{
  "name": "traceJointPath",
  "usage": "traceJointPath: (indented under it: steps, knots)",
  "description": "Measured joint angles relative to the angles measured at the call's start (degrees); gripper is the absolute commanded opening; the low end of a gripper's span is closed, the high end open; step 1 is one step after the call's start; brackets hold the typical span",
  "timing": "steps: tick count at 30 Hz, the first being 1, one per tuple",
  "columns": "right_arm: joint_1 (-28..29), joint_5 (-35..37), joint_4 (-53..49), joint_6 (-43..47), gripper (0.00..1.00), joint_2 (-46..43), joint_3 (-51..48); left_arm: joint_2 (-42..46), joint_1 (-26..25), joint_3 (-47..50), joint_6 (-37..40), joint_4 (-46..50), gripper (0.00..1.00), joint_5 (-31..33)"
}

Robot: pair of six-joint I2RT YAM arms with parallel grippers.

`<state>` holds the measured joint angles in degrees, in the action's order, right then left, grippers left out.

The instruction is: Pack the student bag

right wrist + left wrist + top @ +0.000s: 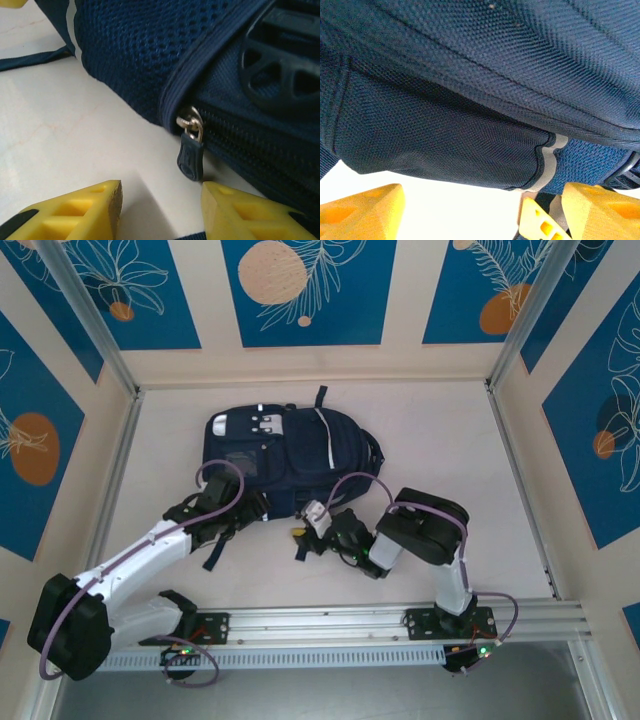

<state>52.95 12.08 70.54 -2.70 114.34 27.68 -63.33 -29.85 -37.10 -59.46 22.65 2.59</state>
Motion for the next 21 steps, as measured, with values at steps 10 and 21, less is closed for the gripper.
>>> traceJointPath:
  steps: [10,21]
  knots:
    - [-0.3,2.3,4.4,-1.7,0.34,4.3,3.3,-1.5,0.0,0.3,0.0,-1.4,0.80,0.0]
    - [-1.3,2.9,4.7,-3.9,0.00,4.4,4.4,-3.0,0.0,0.3,0.0,-1.9,0.85,0.8]
